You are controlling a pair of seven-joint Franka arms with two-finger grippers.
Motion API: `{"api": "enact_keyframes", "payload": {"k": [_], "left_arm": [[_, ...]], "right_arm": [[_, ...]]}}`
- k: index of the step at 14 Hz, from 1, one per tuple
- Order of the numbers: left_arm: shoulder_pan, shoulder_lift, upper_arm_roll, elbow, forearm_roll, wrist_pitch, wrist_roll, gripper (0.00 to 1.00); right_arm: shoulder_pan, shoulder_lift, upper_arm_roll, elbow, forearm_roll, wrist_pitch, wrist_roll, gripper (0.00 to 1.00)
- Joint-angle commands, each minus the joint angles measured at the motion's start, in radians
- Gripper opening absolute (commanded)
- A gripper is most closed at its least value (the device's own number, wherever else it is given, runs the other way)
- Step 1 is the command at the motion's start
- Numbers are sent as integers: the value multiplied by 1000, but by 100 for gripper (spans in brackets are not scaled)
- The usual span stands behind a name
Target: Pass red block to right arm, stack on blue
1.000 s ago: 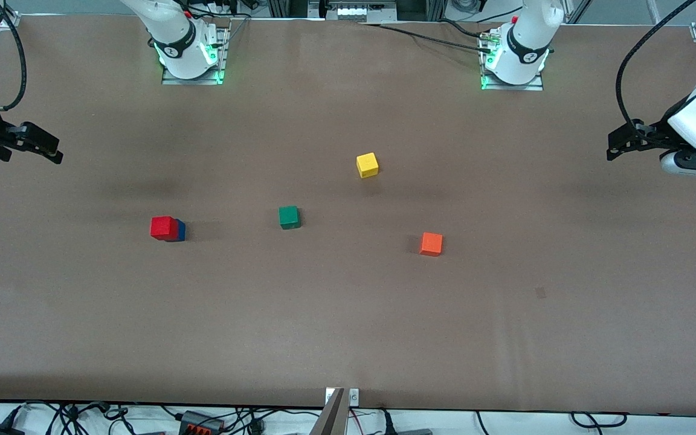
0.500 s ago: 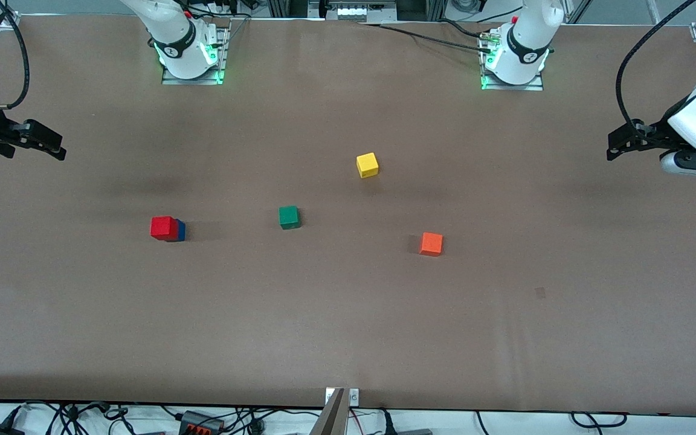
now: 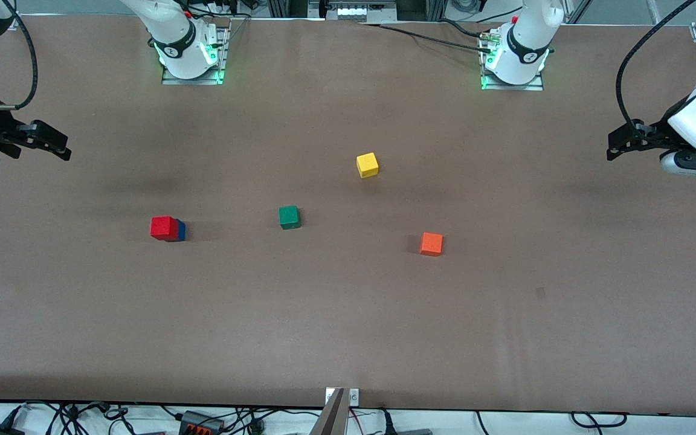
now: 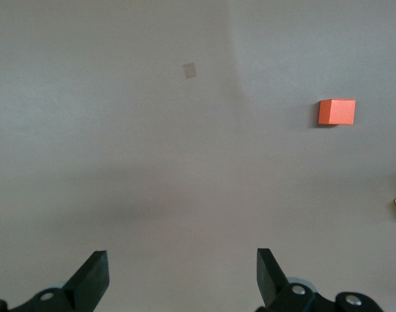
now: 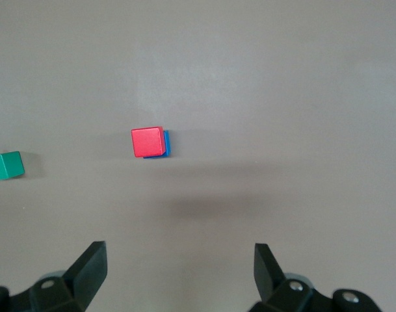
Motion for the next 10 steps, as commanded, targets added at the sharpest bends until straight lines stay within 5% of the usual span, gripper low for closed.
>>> {"api": "enact_keyframes", "payload": {"k": [1,10], "left_arm": [[3,-1,-6,19,24,-15,-9,100],[3,-1,-6,19,24,-16,-9,100]], "right_arm": [[-16,-52,16,-47,-3,19,-5,100],[-16,-49,18,-41,-3,19,-11,100]]}}
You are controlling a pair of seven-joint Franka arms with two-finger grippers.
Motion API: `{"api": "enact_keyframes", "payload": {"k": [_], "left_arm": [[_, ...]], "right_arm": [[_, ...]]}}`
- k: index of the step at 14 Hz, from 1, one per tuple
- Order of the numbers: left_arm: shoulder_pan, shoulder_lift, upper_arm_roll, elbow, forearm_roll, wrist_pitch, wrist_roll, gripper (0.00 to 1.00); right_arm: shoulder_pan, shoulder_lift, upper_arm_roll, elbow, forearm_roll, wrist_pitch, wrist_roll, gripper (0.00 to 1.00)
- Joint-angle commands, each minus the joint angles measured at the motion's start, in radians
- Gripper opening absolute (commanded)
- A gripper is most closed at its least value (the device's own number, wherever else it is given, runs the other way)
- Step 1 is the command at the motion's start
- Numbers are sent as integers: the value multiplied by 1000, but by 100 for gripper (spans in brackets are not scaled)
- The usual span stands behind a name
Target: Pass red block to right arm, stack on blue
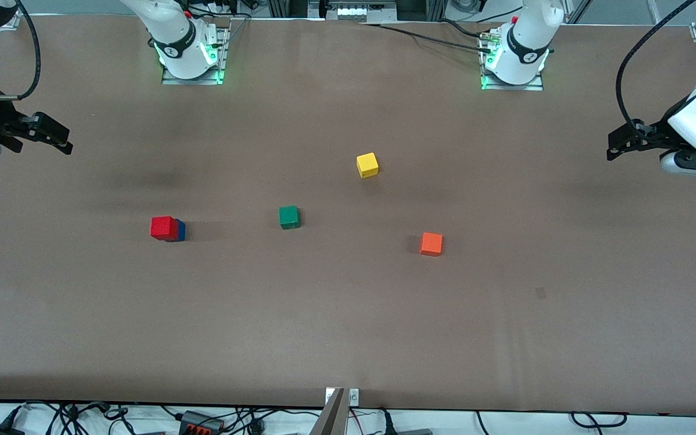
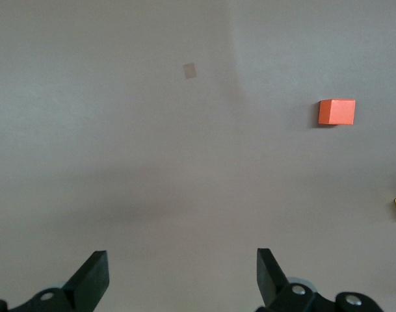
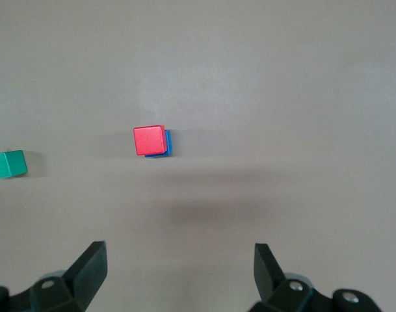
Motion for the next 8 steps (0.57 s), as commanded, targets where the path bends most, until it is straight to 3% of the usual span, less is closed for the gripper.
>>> {"api": "enact_keyframes", "payload": {"k": [1,8], "left_arm": [[3,-1,-6,19,24,-16,-8,100],[3,-1,-6,19,24,-18,-8,100]], "right_arm": [[-16,-18,14,-24,-3,13,-11,100],[-21,-21,6,-24,-3,-1,-11,100]]}}
